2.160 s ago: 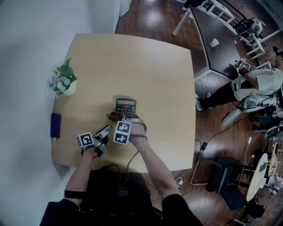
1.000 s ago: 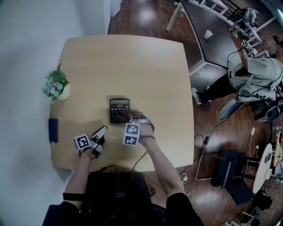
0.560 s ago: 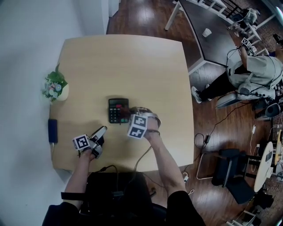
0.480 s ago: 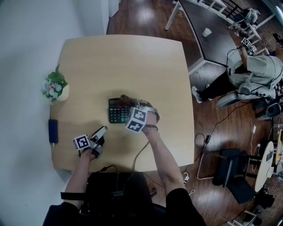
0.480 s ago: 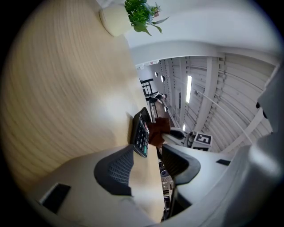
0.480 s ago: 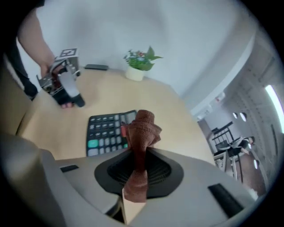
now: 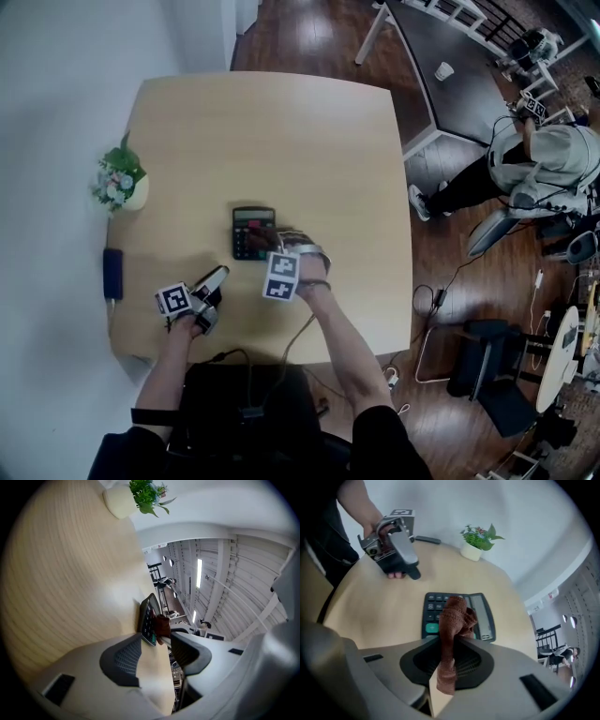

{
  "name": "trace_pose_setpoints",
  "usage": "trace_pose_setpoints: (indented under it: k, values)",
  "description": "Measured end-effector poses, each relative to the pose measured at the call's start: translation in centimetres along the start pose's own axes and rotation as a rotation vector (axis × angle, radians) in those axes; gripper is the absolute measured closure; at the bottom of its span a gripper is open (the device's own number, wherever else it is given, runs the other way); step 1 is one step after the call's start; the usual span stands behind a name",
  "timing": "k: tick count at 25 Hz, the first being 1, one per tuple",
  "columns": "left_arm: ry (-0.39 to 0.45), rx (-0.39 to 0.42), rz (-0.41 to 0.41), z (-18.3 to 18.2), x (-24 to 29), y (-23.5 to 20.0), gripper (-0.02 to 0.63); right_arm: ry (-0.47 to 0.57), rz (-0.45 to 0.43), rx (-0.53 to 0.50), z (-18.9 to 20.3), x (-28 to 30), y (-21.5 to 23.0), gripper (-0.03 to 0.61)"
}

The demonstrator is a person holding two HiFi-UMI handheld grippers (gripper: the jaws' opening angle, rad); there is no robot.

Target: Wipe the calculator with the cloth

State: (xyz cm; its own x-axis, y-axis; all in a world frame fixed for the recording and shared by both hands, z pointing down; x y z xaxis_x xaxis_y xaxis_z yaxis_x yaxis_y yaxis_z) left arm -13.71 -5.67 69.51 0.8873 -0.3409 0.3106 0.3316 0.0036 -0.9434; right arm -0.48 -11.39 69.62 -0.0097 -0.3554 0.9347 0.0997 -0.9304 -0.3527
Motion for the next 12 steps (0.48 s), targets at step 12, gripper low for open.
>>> trace_pose_setpoints:
  k: [12]
  values:
    - [-0.011, 0.021, -0.048, 0.0, -0.4, -0.6, 0.423, 0.046, 0.005, 0.136, 2.1, -2.5, 2.0, 0.512]
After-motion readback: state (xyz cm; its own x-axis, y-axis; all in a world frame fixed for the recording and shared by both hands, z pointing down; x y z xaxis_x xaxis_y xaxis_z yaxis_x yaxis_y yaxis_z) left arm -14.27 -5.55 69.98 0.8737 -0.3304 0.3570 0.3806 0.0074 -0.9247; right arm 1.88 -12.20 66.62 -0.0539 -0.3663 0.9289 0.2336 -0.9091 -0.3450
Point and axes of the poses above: the fingertips, and each gripper's own axes: x forward along the fingers, y to its right, z out of its underside, the point moved 1 cm from there along -x, backward along the fingers, and after that the axes turned 13 degrees about -y, right-handed, at the moved point
